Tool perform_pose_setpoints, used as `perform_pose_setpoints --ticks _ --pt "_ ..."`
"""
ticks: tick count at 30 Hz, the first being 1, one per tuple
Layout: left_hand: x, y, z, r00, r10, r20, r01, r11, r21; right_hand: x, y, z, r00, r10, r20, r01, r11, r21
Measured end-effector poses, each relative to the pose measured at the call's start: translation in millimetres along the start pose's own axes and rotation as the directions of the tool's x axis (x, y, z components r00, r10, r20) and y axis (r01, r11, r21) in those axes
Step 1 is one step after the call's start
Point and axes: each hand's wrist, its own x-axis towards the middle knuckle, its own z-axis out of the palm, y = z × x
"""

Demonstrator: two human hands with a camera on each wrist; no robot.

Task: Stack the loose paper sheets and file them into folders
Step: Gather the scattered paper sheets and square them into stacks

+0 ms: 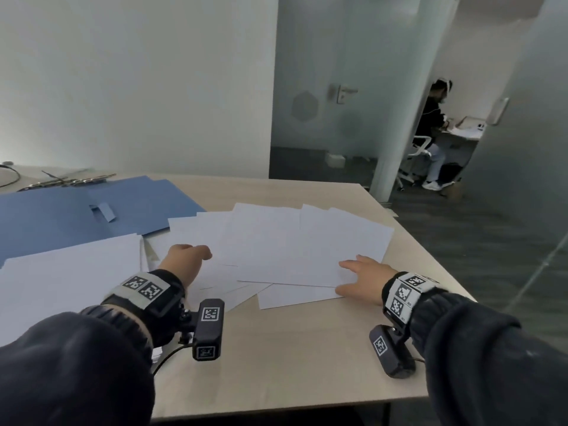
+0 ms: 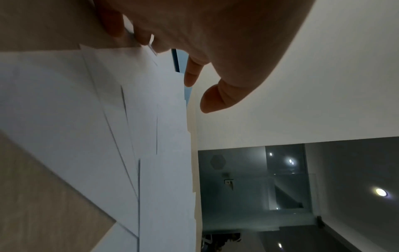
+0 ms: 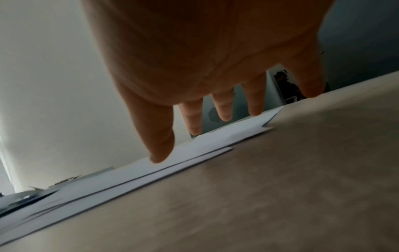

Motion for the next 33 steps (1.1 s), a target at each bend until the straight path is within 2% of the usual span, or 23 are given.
perform_pose_setpoints --ticks 6,12,20,29,33 --pt "6.9 -4.6 3.8 1.000 0.016 0.025 -0.017 0.998 0.057 7.9 -17.0 -9.8 0.992 -0.111 0.065 0.117 0.989 -0.092" --pt "11.6 0.2 6.3 1.000 -0.011 -0.022 0.009 0.995 -0.097 21.7 -30.8 -9.6 0.975 -0.216 0.058 0.223 0.960 -0.170" --pt "27.6 -5.1 13.5 0.998 -0.056 0.010 0.057 0.984 -0.170 25.4 -46.3 -18.3 0.967 -0.253 0.022 0.237 0.866 -0.440" --pt "41.6 -15.7 13.1 0.996 -0.064 0.062 0.073 0.984 -0.164 27.2 -51.1 -20.2 0.958 -0.286 0.020 0.256 0.821 -0.511" --pt "37.5 -19.0 14.0 0.997 -0.025 0.075 0.035 0.990 -0.134 27.0 -52.1 -18.7 0.955 -0.296 0.014 0.259 0.813 -0.521"
